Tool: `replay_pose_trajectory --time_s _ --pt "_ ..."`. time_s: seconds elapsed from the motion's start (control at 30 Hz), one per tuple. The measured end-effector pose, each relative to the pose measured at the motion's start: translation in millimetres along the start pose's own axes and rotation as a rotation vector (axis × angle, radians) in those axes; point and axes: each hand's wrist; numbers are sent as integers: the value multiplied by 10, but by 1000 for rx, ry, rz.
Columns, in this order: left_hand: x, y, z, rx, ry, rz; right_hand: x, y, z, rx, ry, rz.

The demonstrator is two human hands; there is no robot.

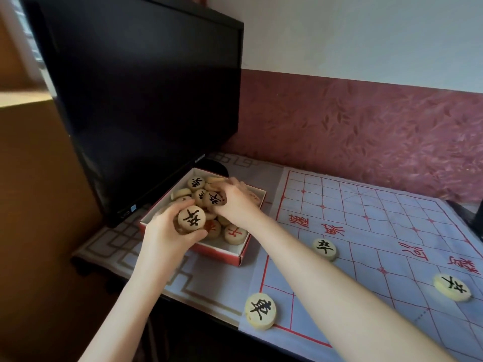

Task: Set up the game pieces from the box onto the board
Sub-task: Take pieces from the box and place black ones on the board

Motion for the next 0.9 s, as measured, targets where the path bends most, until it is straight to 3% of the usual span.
replay_pose_trajectory --time_s 0.2,0.5,0.9 --pt "67 20 17 -26 47 22 -44 -2 68 13 -3 -27" --pt "-22 36 248 2 -111 -10 -333 -405 -472 -17 246 -26" --pt "-478 -34 856 178 47 114 -1209 -1586 -1588 28 66 337"
Point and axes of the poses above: each hand's wrist, its own y-axis towards the middle knuckle, its own z-axis out of the palm, x = y × z, and after that the axes turned 1 degree about z, right-handed
